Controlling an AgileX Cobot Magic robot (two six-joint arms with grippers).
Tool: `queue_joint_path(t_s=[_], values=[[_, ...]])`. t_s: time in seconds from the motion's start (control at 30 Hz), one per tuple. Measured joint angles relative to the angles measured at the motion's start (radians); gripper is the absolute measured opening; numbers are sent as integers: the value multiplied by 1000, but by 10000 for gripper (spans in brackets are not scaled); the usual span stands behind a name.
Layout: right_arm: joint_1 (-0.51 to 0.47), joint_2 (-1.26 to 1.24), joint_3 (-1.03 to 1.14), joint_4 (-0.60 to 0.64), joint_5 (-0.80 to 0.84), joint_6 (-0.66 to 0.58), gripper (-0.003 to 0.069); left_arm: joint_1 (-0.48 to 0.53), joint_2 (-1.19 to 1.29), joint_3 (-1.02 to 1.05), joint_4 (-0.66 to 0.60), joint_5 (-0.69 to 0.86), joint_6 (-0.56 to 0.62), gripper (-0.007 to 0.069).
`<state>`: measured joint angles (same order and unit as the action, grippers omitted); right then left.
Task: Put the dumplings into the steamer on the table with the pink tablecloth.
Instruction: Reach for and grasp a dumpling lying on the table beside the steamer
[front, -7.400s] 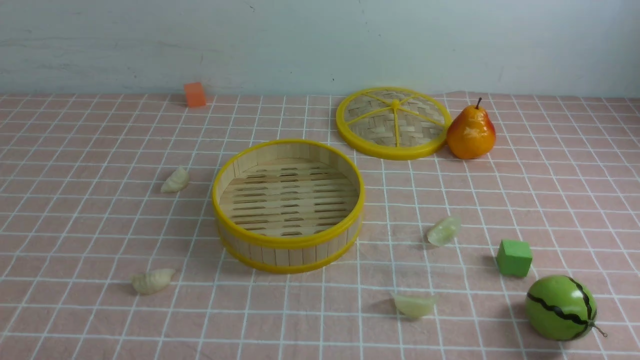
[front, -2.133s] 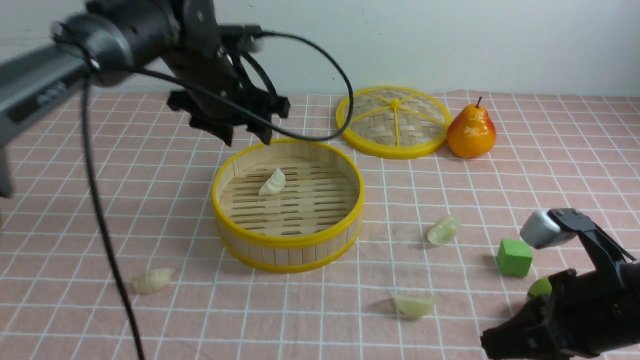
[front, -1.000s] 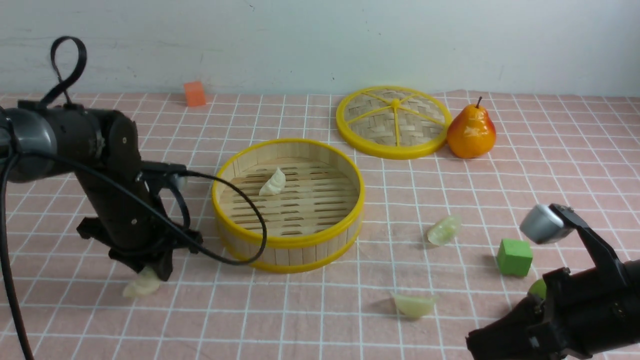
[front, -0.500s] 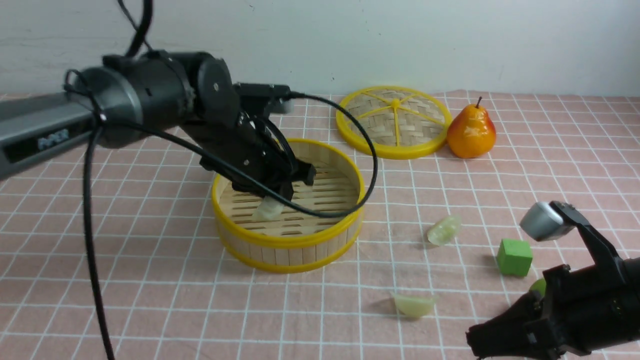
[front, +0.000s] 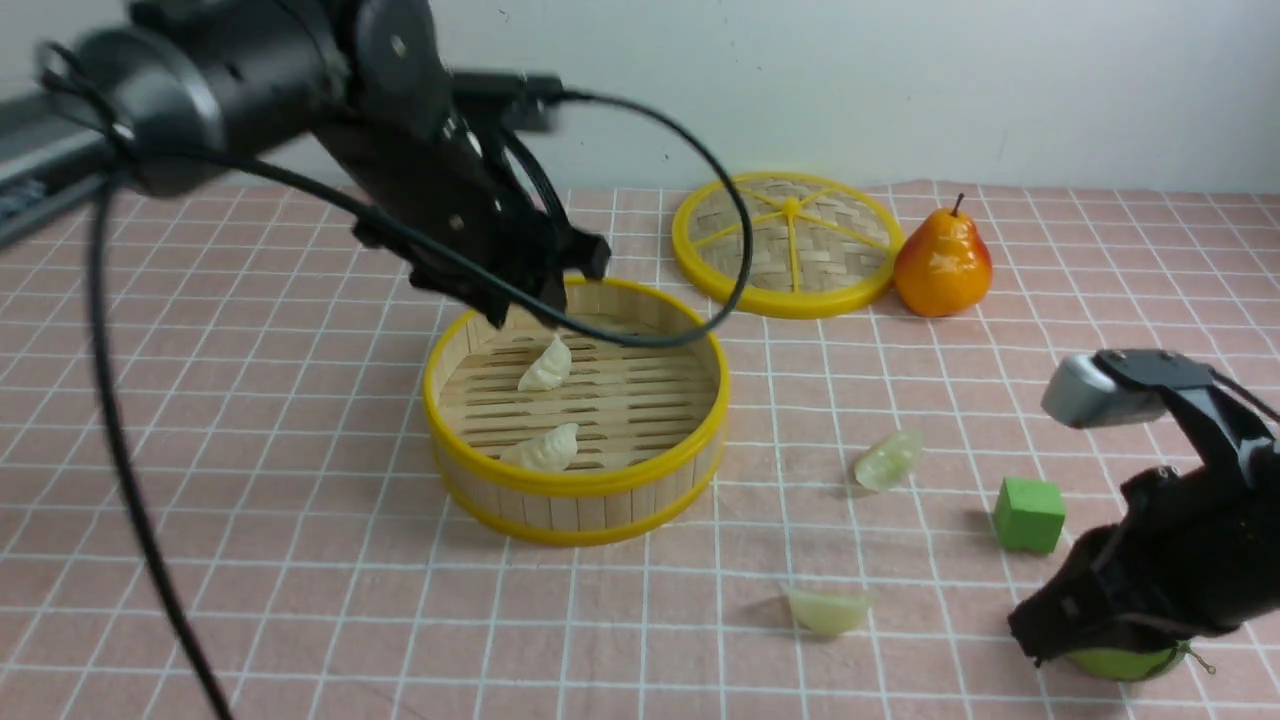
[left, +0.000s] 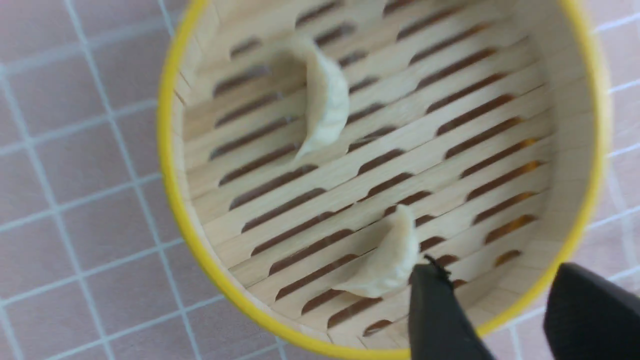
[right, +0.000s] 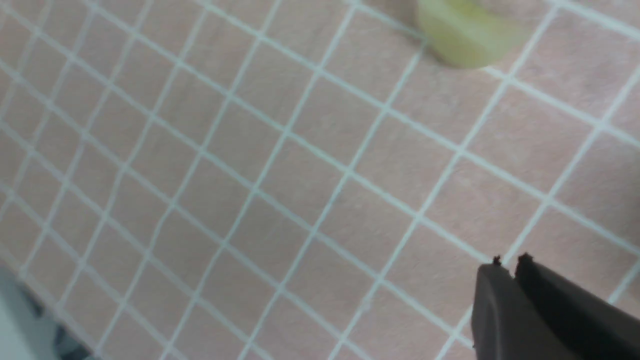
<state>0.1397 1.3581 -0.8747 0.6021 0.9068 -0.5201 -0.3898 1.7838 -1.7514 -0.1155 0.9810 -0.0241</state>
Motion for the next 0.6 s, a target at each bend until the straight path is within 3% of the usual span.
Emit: queue_joint_path(t_s=[0.07, 0.1, 0.17, 0.4, 0.5, 0.6], values=[[54, 39, -39, -78, -48, 82, 84, 0, -132, 9, -14, 14, 0, 125], [59, 39, -43, -85, -56, 99, 88, 0, -132, 11, -16, 15, 0, 113], [105, 112, -117, -151, -86, 191, 164, 0, -302, 73, -49, 31, 3, -7], [124, 373, -365, -253, -184, 433, 461, -2, -761, 499, -42, -35, 18, -14], [124, 448, -417, -279, -220, 505, 511, -2, -914, 679, 13, -84, -1, -14], [124, 546, -476, -341, -249, 596, 528, -2, -1118, 852, 125, -81, -98, -14]])
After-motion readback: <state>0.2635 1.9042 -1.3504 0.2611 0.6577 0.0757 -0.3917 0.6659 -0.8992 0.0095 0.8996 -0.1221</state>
